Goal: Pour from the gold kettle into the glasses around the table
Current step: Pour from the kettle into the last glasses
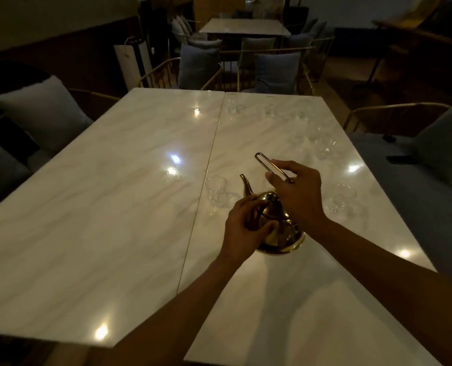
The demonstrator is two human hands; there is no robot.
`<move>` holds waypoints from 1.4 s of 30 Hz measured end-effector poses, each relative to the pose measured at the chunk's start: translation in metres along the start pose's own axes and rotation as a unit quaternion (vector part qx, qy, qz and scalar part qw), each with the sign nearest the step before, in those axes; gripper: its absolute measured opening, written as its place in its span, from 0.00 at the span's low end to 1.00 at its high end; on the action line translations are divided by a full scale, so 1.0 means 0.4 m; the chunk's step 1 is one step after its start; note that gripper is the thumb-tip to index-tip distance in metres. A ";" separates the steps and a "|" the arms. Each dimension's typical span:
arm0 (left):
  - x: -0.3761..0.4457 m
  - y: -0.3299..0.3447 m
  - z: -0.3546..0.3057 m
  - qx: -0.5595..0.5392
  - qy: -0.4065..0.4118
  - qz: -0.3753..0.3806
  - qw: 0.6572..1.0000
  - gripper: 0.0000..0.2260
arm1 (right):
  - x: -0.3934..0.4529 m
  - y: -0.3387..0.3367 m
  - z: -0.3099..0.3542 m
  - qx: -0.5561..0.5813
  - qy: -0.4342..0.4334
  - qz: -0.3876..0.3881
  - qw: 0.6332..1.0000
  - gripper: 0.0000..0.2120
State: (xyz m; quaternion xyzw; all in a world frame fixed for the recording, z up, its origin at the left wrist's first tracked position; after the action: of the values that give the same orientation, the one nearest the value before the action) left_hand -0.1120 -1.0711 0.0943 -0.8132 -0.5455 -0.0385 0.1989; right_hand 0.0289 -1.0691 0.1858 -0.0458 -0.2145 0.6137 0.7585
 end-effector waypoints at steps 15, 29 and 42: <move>-0.009 -0.127 0.126 -0.028 -0.028 0.058 0.998 0.22 | 0.020 0.180 -0.026 -0.038 0.030 -0.015 0.999 0.10; 0.066 -0.174 0.232 -0.170 -0.114 0.043 0.978 0.21 | 0.187 0.276 -0.018 -0.163 0.073 0.019 0.984 0.08; 0.105 -0.152 0.262 -0.262 -0.169 -0.015 0.950 0.24 | 0.293 0.330 -0.021 -0.197 0.109 0.126 0.966 0.09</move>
State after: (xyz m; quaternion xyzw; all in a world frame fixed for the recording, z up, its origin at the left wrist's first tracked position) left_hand -0.1664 -0.9763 0.0269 -0.8230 -0.5541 -0.0453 -0.1164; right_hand -0.0701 -0.9240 0.1658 -0.2881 -0.2396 0.6410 0.6699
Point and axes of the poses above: each hand's wrist, its own x-axis towards the middle knuckle, its own y-axis out of the palm, z = x × y, the point moved 8 cm from there along x, towards the middle knuckle, and after that the axes turned 14 degrees about z, right-handed, at the moved point
